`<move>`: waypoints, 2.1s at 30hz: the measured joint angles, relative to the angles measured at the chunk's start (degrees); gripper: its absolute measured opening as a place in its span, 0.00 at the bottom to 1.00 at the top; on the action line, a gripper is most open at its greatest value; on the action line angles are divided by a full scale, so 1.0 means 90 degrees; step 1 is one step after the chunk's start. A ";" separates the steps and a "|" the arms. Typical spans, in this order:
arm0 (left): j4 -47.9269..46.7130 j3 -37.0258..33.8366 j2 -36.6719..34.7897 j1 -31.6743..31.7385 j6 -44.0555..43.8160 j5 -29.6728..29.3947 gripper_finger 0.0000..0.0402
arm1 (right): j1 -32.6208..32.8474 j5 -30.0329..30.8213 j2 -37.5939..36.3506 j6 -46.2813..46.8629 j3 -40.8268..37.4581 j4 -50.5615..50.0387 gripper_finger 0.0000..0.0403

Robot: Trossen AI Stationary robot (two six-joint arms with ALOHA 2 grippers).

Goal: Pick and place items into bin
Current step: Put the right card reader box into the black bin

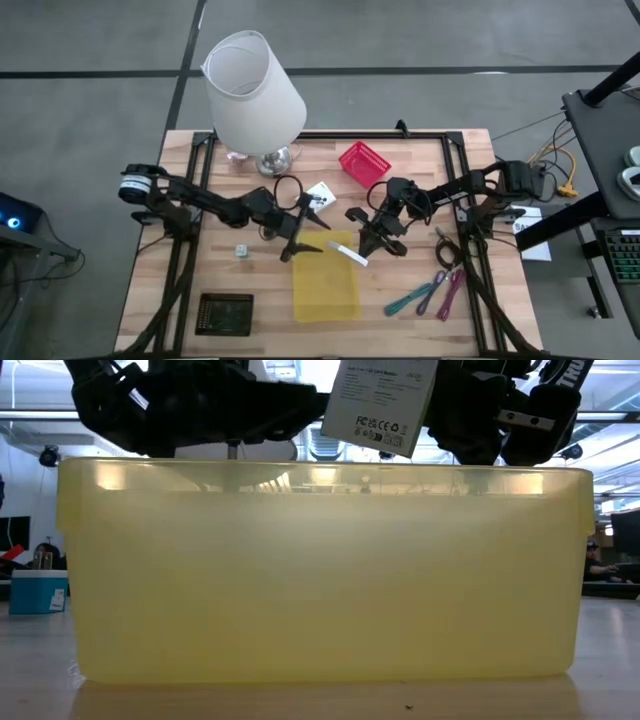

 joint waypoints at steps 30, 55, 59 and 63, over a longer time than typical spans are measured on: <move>-0.0354 0.0589 0.0671 0.0000 -0.0416 0.0131 0.69 | -0.0005 0.0151 0.0000 -0.0130 0.0000 0.0005 0.02; -0.0347 0.0689 0.0784 0.0010 -0.0360 0.0092 0.67 | 0.0000 0.0155 0.0000 -0.0148 0.0000 -0.0070 0.02; -0.0345 0.0709 0.0781 0.0010 -0.0358 0.0089 0.60 | 0.0000 0.0155 0.0000 -0.0144 0.0000 -0.0070 0.02; -0.0345 0.0709 0.0781 0.0015 -0.0359 0.0085 0.53 | 0.0000 0.0157 0.0000 -0.0141 0.0000 -0.0070 0.02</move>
